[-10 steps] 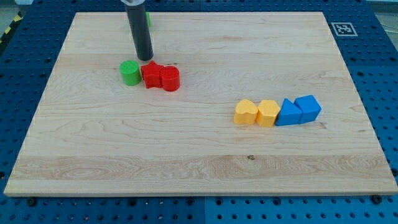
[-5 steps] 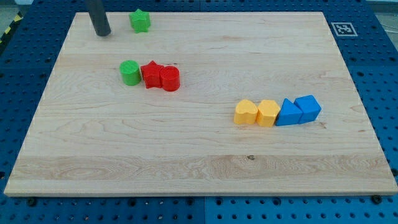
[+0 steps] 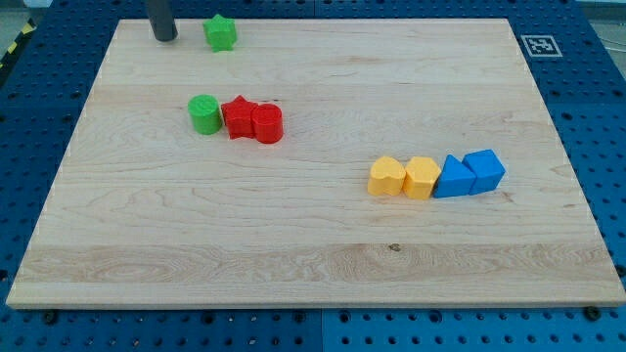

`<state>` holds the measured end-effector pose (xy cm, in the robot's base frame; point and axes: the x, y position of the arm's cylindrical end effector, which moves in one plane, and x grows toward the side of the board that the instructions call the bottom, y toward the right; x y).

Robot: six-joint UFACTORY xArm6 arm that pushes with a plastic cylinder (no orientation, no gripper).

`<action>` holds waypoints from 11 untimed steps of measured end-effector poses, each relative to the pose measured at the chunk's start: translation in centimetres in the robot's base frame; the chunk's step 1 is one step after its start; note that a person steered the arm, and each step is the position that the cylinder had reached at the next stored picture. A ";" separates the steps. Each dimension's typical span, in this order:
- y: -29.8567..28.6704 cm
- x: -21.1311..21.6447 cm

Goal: Move the green star above the red circle

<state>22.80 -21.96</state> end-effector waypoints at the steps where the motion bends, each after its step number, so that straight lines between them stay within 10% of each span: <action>1: 0.2 0.0; 11: 6.7 -1.3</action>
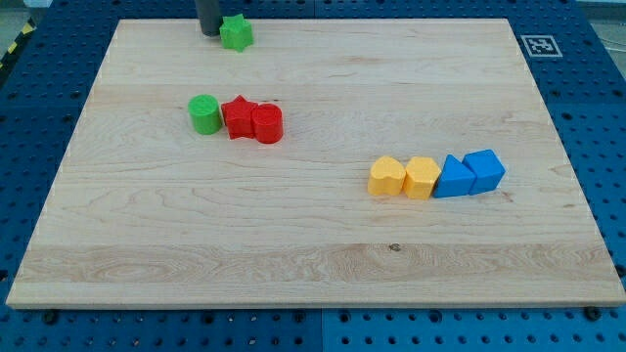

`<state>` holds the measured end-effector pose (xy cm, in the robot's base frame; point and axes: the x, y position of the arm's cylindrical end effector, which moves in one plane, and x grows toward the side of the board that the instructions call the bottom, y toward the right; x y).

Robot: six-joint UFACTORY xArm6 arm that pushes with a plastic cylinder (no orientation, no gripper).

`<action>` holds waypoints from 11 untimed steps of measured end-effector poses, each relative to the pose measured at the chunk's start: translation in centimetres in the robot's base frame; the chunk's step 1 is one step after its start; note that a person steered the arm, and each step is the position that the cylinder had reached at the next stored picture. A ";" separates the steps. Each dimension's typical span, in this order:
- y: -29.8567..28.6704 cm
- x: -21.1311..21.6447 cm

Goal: Move the green star above the red circle

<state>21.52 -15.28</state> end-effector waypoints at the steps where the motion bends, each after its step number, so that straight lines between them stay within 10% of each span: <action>1: 1.2 -0.6; 11: 9.0 2.0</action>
